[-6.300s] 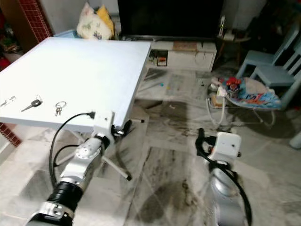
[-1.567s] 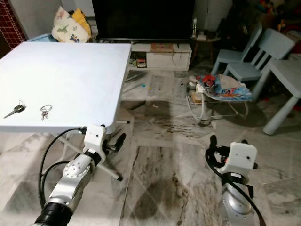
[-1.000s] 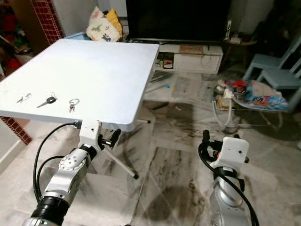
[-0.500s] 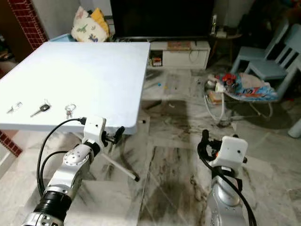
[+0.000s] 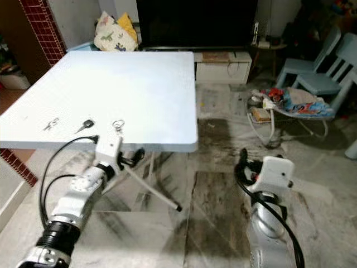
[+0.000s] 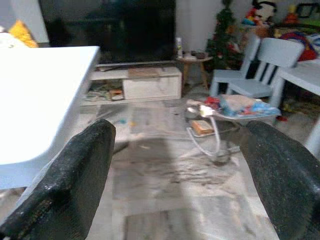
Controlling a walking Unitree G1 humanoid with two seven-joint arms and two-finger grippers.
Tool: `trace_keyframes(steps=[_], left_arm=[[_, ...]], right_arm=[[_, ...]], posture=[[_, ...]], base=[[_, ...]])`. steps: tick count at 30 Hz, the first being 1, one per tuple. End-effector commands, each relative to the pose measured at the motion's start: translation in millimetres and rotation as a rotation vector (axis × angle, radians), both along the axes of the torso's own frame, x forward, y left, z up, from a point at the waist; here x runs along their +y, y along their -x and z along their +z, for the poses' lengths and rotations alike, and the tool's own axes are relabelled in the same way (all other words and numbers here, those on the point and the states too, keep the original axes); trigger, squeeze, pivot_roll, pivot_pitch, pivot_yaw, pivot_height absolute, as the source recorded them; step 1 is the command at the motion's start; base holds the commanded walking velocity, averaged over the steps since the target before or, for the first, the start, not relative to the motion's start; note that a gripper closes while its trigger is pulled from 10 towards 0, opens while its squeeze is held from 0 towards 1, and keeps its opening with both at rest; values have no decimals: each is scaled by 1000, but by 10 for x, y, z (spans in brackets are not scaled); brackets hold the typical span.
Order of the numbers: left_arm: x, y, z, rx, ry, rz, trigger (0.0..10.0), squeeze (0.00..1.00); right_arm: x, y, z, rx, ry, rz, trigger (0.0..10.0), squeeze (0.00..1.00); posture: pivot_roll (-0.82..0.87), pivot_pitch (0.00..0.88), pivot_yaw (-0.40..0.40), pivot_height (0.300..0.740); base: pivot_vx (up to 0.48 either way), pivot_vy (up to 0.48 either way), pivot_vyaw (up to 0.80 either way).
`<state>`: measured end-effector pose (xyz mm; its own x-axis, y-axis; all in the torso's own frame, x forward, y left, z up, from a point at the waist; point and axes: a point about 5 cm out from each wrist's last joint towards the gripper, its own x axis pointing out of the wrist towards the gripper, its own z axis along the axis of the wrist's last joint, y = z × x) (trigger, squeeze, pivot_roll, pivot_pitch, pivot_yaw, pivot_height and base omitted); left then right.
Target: Hang keys on a hook
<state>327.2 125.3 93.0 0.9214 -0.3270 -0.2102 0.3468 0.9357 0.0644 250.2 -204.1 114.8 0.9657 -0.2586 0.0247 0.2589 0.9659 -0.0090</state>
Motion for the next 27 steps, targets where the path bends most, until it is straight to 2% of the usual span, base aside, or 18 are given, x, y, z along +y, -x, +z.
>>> trace_keyframes(steps=[1,6,11,15,18,22,27], left_arm=[[-101,-15,27,-2,-6,-55,10000,0],[-108,-50,54,0,-8,-69,10000,0],[-174,25,89,-39,-38,-152,10000,0],[-199,61,67,-25,53,-109,10000,0],[-194,67,50,-24,78,-58,10000,0],[-150,64,72,-73,48,-9,10000,0],[-88,19,98,-75,57,36,10000,0]], right_arm=[[-65,-1,-8,6,9,-13,10000,0],[-87,-39,11,2,12,-12,10000,0],[-87,-77,31,-3,18,-1,10000,0],[-95,-103,37,-3,26,10,10000,0],[-88,-128,56,-6,32,24,10000,0],[-81,-177,75,-7,45,55,10000,0],[-55,-208,73,-9,42,63,10000,0]], posture=[[-7,0,54,740],[-4,0,47,740],[5,0,23,740],[12,0,0,740],[15,0,-10,740],[27,0,-35,740],[32,0,-27,740]], base=[[0,480,0],[0,480,0],[0,145,0],[0,0,0],[0,0,0],[0,0,0],[0,0,0]])
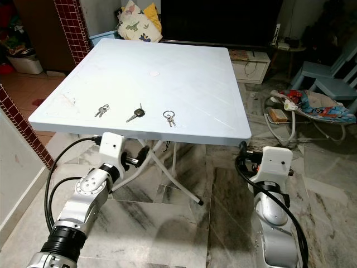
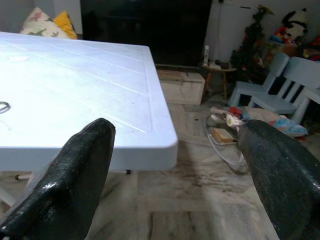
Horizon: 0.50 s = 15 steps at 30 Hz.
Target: Hang keys on a hook
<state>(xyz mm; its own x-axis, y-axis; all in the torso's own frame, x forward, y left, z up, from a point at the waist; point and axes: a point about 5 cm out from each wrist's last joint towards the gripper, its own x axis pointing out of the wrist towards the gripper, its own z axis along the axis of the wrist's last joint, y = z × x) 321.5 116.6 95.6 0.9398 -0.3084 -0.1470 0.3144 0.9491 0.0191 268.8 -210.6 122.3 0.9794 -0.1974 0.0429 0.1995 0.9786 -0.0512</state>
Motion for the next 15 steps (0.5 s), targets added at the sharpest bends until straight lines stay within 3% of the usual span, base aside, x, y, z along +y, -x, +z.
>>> trace_keyframes(steps=[1,15], left_arm=[[-1,-58,92,-36,-7,2,10000,0],[-56,-171,205,-72,-1,-21,10000,0]], right_arm=[[28,-24,-7,-4,-10,0,10000,0],[249,-2,-59,-12,-52,45,10000,0]], posture=[[32,0,-21,740],[19,0,17,740]], base=[[0,0,0],[0,0,0]])
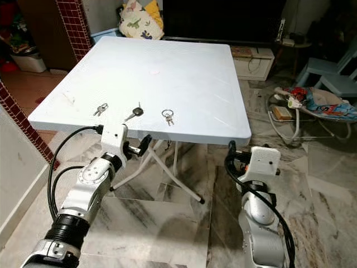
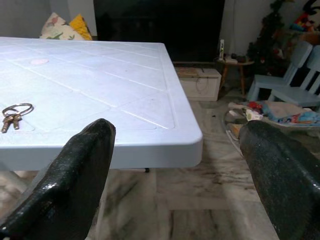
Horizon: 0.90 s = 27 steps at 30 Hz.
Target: Hang keys on a hook
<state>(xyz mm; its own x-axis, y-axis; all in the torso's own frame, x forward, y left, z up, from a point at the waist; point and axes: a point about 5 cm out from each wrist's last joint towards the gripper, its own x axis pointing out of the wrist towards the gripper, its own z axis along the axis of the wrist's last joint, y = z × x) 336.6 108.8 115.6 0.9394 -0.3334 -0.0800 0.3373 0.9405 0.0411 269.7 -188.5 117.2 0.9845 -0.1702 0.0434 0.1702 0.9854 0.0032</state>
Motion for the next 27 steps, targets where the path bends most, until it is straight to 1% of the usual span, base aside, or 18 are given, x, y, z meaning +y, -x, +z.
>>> trace_keyframes(steps=[1,5,8,16,18,21,23,24,25,26,27], left_arm=[[31,-17,0,2,-1,9,10000,0],[37,-12,-15,6,-1,10,10000,0],[34,-1,-26,11,2,12,10000,0],[45,20,-66,26,7,14,10000,0],[38,12,-67,24,8,13,10000,0],[74,-37,-13,26,19,37,10000,0],[104,-35,-17,19,-4,25,10000,0],[104,-35,-17,19,-4,25,10000,0],[132,-52,-22,18,-10,32,10000,0],[132,-52,-22,18,-10,32,10000,0],[142,-67,-12,15,1,49,10000,0]], right_arm=[[35,13,-19,4,-3,22,10000,0],[37,25,-28,7,0,26,10000,0],[36,27,-26,7,-2,28,10000,0],[67,51,-55,14,-11,44,10000,0],[70,52,-60,15,-11,51,10000,0],[65,16,-19,15,-37,53,10000,0],[119,10,-18,13,5,110,10000,0],[119,10,-18,13,5,110,10000,0],[91,0,-52,23,-29,91,10000,0],[91,0,-52,23,-29,91,10000,0],[72,-4,-55,22,-55,71,10000,0]], posture=[[18,0,22,740],[19,0,23,740],[19,0,22,740],[20,0,21,740],[25,0,0,740],[25,0,7,740],[27,0,13,740],[27,0,13,740],[32,0,13,740],[32,0,13,740],[30,0,14,740]], base=[[0,0,0],[0,0,0],[0,-305,0],[0,-444,0],[0,-480,0],[0,-480,0],[0,-480,0],[0,-480,0],[0,-480,0],[0,-480,0],[0,-480,0]])
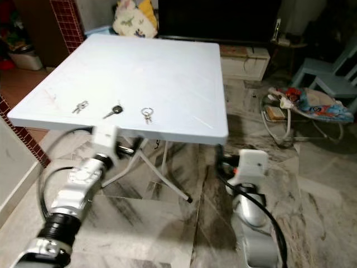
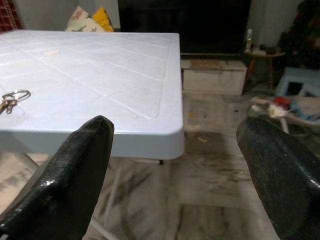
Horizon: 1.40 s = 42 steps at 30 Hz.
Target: Hang keys on a hook
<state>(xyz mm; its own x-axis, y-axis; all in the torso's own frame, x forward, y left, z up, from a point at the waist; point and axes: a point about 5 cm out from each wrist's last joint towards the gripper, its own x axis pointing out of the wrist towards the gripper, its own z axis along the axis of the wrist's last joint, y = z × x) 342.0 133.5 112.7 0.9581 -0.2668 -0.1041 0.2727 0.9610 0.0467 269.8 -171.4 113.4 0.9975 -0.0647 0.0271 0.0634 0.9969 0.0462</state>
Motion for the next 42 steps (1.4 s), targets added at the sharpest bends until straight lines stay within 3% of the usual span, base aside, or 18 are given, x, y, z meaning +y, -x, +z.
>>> trace_keyframes(steps=[1,10,29,42], left_arm=[[-106,-13,17,-7,13,-20,10000,0],[-206,30,-17,-4,32,-30,10000,0],[-193,53,-28,-7,44,-17,10000,0],[-203,97,-42,11,81,-58,10000,0]], right_arm=[[-100,-4,-16,12,-9,-37,10000,0],[14,26,-21,8,13,23,10000,0],[-41,24,39,-21,18,17,10000,0],[-13,41,86,-44,34,27,10000,0]], posture=[[30,0,14,740],[21,0,19,740],[15,0,20,740],[5,0,34,740]], base=[[0,-480,0],[0,-304,0],[0,0,561],[0,0,0]])
